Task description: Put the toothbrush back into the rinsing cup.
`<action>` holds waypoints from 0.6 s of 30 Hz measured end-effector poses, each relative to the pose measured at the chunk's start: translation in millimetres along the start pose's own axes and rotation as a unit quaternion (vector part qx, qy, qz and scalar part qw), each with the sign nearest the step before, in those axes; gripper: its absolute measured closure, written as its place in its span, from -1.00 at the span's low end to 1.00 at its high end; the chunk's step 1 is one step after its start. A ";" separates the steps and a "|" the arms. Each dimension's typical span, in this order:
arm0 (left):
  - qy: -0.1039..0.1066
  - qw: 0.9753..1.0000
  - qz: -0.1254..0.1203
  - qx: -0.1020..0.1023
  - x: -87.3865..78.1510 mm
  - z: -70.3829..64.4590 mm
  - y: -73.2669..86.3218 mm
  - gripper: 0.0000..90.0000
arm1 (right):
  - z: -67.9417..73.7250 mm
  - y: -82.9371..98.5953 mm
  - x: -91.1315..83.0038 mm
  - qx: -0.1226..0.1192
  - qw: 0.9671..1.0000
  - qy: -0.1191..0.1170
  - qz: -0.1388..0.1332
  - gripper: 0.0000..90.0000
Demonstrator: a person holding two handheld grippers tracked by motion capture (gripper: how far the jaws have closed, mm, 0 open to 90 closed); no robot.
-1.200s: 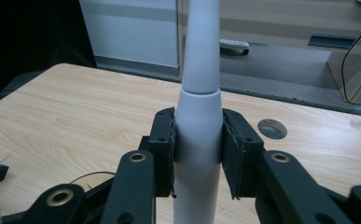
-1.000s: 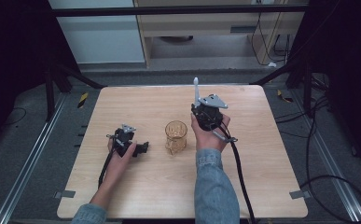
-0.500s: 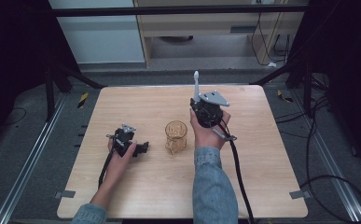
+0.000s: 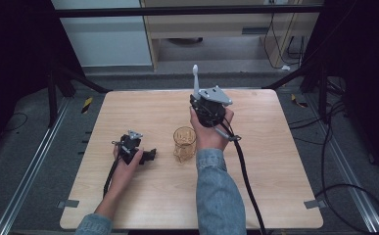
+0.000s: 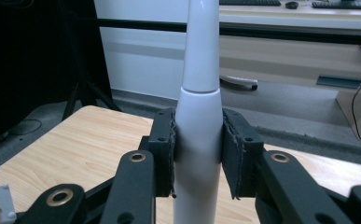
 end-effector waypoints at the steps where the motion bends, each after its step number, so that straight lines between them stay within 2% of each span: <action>1: 0.000 1.000 0.000 0.000 0.0 0.0 0.0 -1.00 | 1.7 -1.2 1.6 -0.001 1.000 -0.001 0.000 0.50; 7: 0.001 1.000 -0.001 0.001 0.3 0.3 0.0 -1.00 | 9.3 0.2 8.9 -0.001 1.000 -0.005 -0.001 0.50; 18: 0.005 1.000 -0.001 0.004 0.7 1.7 -0.5 -1.00 | 12.2 1.7 13.0 -0.002 1.000 -0.004 0.000 0.49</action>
Point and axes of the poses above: each handheld gripper's, and its own axes: x roughly forward along the jaws, y roughly out of its underside, z roughly to its left, the point moved 1 cm from there along x, roughly forward along the jaws, and after that the axes turned 3 degrees about -x, right-handed, at the moved point
